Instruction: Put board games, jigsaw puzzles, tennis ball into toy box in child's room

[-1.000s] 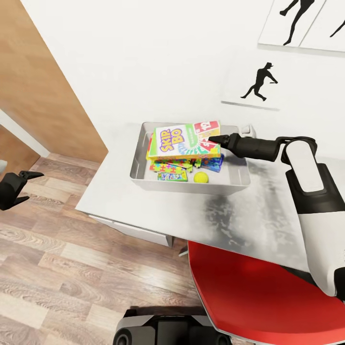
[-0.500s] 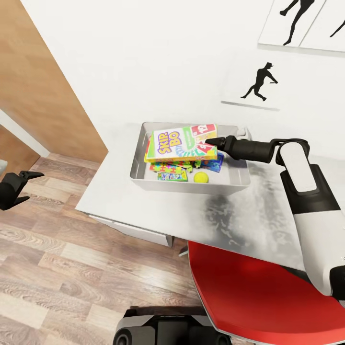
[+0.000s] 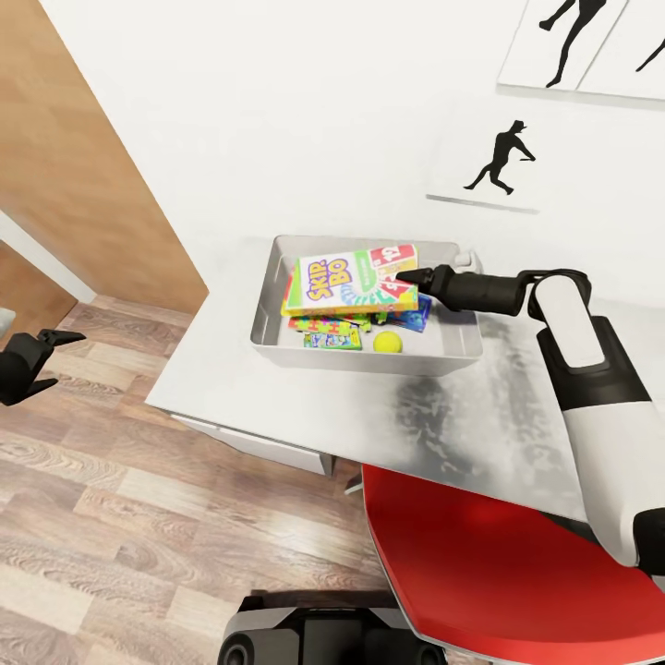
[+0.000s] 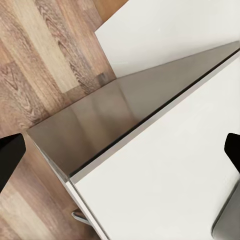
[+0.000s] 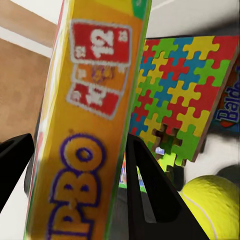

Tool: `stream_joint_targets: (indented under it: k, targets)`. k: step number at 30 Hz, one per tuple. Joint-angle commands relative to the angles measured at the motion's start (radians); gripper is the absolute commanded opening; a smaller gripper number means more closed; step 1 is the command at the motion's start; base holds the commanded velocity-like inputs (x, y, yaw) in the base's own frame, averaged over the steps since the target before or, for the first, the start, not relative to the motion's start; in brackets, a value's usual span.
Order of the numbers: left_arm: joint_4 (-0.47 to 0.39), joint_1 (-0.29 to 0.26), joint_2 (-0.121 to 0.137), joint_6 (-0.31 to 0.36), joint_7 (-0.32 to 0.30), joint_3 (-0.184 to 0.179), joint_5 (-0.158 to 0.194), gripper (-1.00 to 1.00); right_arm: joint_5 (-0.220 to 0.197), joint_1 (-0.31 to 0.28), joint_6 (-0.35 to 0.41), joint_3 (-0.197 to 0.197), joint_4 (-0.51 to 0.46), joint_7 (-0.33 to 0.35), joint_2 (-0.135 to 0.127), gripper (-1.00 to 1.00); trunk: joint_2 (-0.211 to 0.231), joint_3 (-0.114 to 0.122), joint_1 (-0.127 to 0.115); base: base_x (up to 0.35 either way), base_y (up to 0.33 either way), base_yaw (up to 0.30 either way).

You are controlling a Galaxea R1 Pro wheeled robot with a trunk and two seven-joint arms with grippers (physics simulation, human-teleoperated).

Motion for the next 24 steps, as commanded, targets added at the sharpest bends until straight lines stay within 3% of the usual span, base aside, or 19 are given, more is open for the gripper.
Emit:
stream_joint_targets:
  k: [1, 14, 24]
  targets:
    - [-0.001, -0.001, 0.0, 0.003, 0.01, 0.001, 0.009, 1.0, 0.002, -0.002, 0.002, 0.002, 0.004, 0.003, -0.001, -1.0, -0.002, -0.001, 0.001, 0.0, 0.0, 0.0]
    - [0.0, -0.001, -0.003, 0.003, 0.01, -0.001, 0.008, 1.0, 0.027, -0.005, 0.002, 0.012, 0.019, 0.001, 0.019, -1.0, -0.002, -0.001, 0.001, 0.0, 0.0, 0.0]
    - [0.0, 0.0, -0.005, 0.003, 0.009, -0.001, 0.008, 1.0, 0.114, -0.006, 0.002, 0.014, 0.042, 0.002, 0.052, -1.0, -0.002, -0.001, 0.001, 0.0, 0.0, 0.0]
